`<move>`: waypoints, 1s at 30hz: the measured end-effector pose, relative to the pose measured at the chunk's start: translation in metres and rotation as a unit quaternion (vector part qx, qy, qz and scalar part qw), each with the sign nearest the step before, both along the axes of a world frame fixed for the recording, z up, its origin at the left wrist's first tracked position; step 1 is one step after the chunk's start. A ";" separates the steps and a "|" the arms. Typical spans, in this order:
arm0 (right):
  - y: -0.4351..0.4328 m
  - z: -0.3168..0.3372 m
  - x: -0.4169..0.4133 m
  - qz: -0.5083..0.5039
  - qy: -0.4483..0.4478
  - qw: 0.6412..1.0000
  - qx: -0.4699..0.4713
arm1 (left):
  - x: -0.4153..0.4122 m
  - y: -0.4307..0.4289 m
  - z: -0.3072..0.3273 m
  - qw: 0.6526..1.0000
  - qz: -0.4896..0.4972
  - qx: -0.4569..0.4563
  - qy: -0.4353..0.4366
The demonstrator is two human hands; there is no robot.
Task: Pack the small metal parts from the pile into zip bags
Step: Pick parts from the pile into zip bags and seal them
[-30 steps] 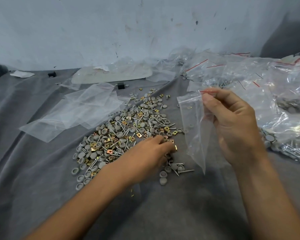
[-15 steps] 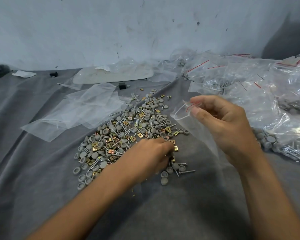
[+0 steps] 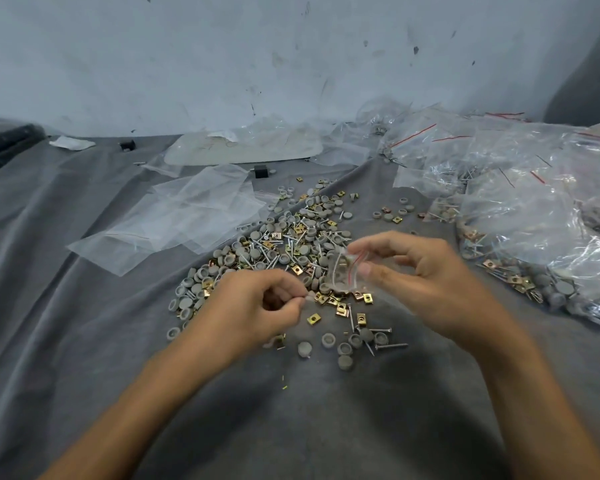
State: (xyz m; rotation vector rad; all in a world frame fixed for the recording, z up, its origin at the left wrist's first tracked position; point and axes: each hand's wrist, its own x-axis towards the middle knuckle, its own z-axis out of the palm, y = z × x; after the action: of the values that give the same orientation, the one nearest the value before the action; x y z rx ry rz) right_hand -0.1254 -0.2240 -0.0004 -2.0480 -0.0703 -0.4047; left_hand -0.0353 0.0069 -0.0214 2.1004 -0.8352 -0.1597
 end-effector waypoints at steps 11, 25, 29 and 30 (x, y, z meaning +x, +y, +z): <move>0.027 -0.008 0.006 0.057 0.004 0.998 -0.022 | -0.001 -0.006 0.009 0.994 -0.020 -0.089 0.068; 0.023 -0.009 0.006 0.059 0.004 0.998 0.000 | 0.000 -0.007 0.007 0.993 -0.011 -0.095 0.064; 0.021 -0.009 0.006 0.051 -0.007 0.999 -0.013 | -0.008 -0.013 0.005 0.976 0.031 -0.185 0.114; 0.021 -0.009 0.006 0.050 -0.008 0.999 -0.013 | -0.012 -0.016 0.004 0.971 0.040 -0.198 0.124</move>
State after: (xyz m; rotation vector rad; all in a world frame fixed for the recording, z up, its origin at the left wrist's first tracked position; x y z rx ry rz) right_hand -0.1193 -0.2026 -0.0099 -2.0583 -0.1875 -0.3584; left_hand -0.0471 -0.0087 -0.0177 1.6928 -0.5764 -0.1904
